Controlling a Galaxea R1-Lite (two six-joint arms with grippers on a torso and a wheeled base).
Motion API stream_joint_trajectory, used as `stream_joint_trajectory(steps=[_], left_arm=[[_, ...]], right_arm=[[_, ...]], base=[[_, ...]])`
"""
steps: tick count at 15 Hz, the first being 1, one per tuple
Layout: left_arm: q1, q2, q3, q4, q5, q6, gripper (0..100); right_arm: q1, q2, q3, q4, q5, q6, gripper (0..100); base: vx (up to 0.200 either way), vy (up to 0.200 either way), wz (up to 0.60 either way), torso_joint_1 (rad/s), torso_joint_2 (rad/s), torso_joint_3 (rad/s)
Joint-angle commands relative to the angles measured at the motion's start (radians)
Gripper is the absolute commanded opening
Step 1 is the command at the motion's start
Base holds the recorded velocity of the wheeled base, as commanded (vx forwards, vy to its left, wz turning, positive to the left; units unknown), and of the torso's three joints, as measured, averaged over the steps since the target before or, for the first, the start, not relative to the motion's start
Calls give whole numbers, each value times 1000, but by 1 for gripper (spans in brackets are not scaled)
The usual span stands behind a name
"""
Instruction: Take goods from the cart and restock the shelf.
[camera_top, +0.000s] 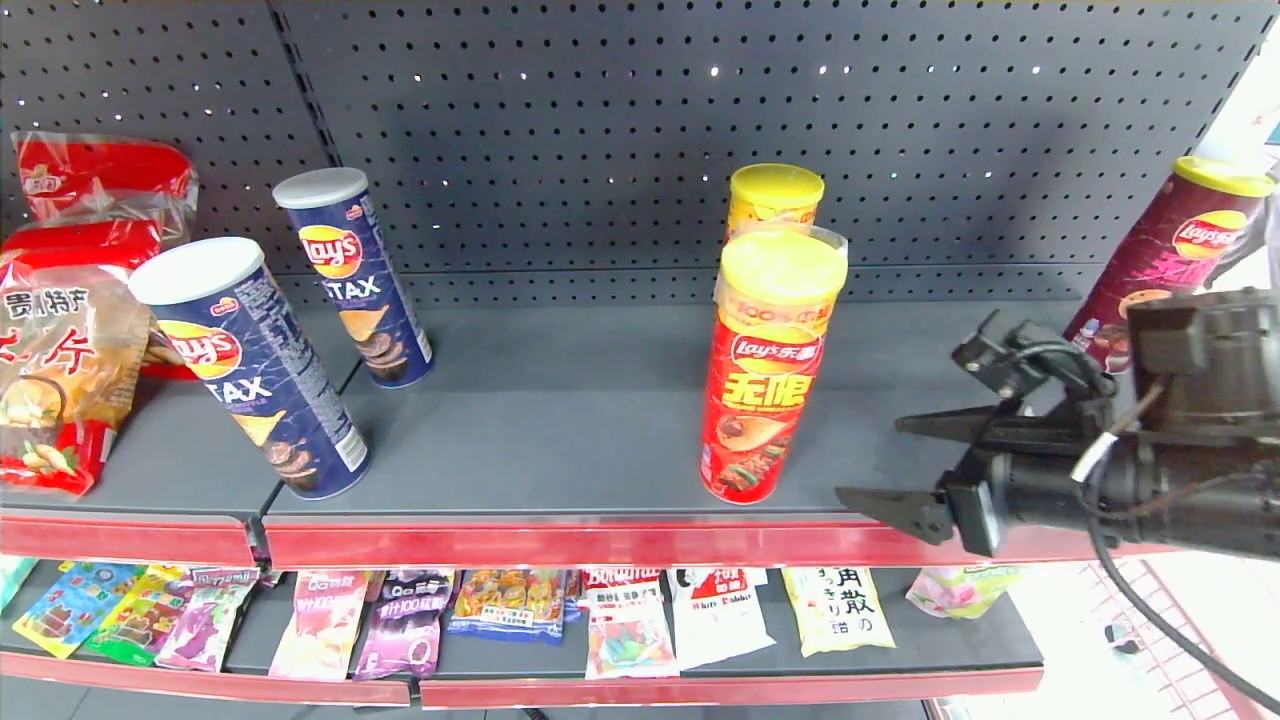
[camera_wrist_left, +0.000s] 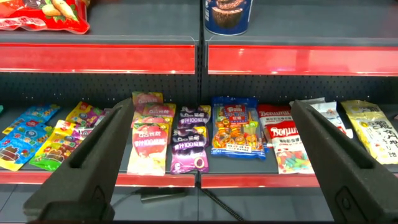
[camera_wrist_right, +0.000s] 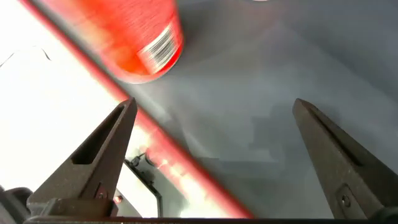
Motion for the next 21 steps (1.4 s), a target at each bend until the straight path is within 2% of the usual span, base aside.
stream_joint_trajectory(steps=[1,2,5,6,8,9,10,12,14,15,16,18,21], left_arm=[[0,1,0,-1,0,-1,100],[0,1,0,-1,0,-1,100],[0,1,0,1,0,-1,100],[0,1,0,1,0,-1,100],[0,1,-1,1,0,-1,100],[0,1,0,-1,0,-1,100],[0,1,0,1,0,-1,100],[0,1,0,1,0,-1,100],[0,1,0,1,0,-1,100],[0,1,0,-1,0,-1,100],[0,1,0,-1,0,-1,100],[0,1,0,1,0,-1,100],[0,1,0,-1,0,-1,100]], right_arm=[[-40,-418,258,31,6,-1,100],[-88,-599,329,101,4,0,100],[-234,-955,381,336,-19,83,100],[-307,-1076,404,411,-47,97,100],[-474,-1271,481,443,-73,97,100],[-517,-1328,515,439,-73,97,100],[-525,-1368,588,401,-77,103,100],[-522,-1365,685,184,-143,141,100],[-451,-1360,682,210,-188,141,100],[-405,-1363,674,227,-309,144,100],[-398,-1371,665,249,-359,151,100],[-347,-1397,668,255,-323,220,100],[-378,-1463,685,267,-283,273,100]], base=[[0,0,0,0,0,0],[0,0,0,0,0,0],[0,0,0,0,0,0],[0,0,0,0,0,0],[0,0,0,0,0,0],[0,0,0,0,0,0],[0,0,0,0,0,0],[0,0,0,0,0,0],[0,0,0,0,0,0],[0,0,0,0,0,0],[0,0,0,0,0,0],[0,0,0,0,0,0],[0,0,0,0,0,0]])
